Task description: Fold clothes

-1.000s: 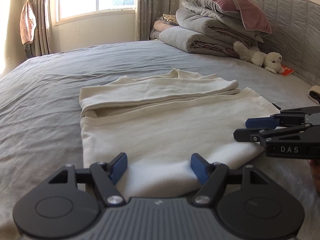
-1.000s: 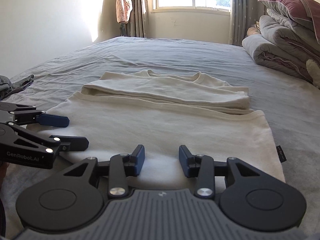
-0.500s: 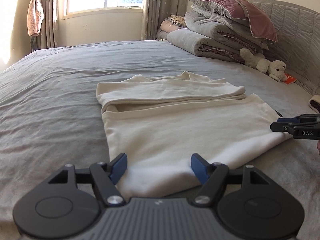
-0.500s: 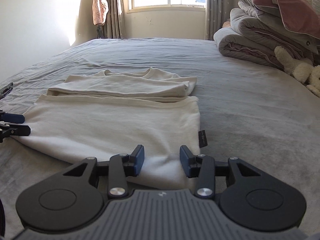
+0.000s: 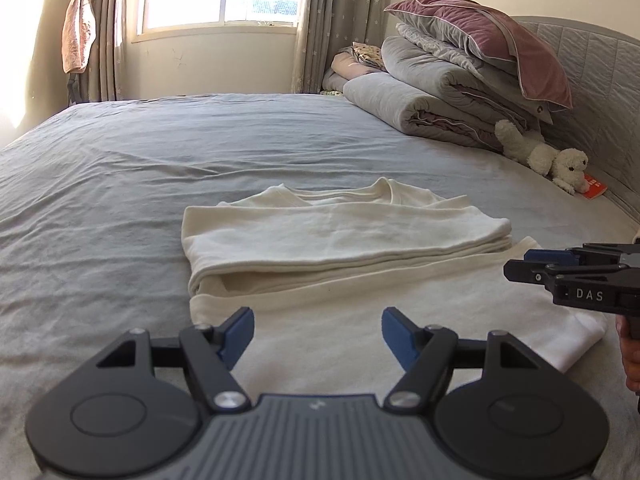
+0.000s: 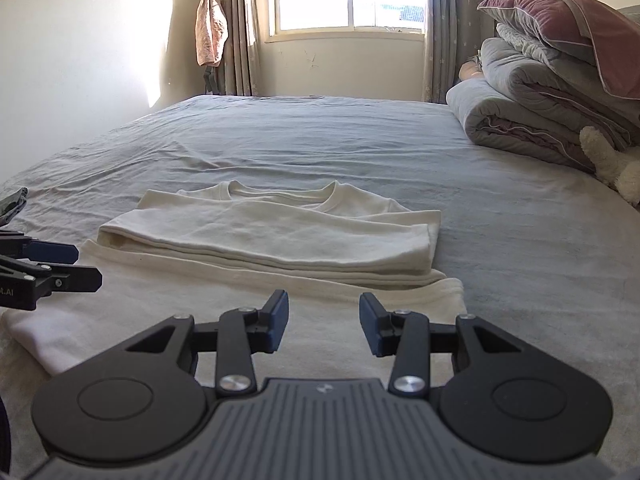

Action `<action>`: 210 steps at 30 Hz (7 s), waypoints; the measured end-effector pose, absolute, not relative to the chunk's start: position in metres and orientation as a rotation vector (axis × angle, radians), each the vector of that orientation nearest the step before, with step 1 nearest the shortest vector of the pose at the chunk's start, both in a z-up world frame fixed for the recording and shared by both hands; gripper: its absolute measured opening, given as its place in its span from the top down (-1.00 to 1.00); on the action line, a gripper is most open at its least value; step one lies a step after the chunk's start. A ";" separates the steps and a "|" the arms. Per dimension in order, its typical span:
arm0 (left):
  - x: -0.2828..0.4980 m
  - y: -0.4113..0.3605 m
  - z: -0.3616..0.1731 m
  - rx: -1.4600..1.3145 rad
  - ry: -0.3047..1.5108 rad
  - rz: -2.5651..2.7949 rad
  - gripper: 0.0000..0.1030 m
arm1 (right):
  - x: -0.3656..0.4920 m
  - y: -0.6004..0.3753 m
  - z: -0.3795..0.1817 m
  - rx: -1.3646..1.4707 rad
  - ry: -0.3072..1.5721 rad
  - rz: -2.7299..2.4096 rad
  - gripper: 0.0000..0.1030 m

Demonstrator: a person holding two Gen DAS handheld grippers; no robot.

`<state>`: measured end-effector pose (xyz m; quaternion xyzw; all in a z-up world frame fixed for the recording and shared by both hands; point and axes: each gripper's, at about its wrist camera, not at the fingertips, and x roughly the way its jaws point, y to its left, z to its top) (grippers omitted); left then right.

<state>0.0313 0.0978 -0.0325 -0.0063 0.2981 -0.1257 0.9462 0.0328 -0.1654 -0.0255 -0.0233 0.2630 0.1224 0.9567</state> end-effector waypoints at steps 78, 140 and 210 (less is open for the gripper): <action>0.179 0.205 -0.020 -0.103 0.935 -0.586 -0.59 | 0.196 -0.248 -0.018 -0.151 0.849 0.433 -0.39; 0.004 0.186 0.006 -0.158 0.509 -0.545 0.77 | 0.036 -0.262 0.017 -0.098 0.518 0.434 0.87; 0.016 0.199 -0.027 -0.516 0.845 -0.335 -0.13 | 0.000 -0.286 -0.018 0.423 0.755 0.254 0.15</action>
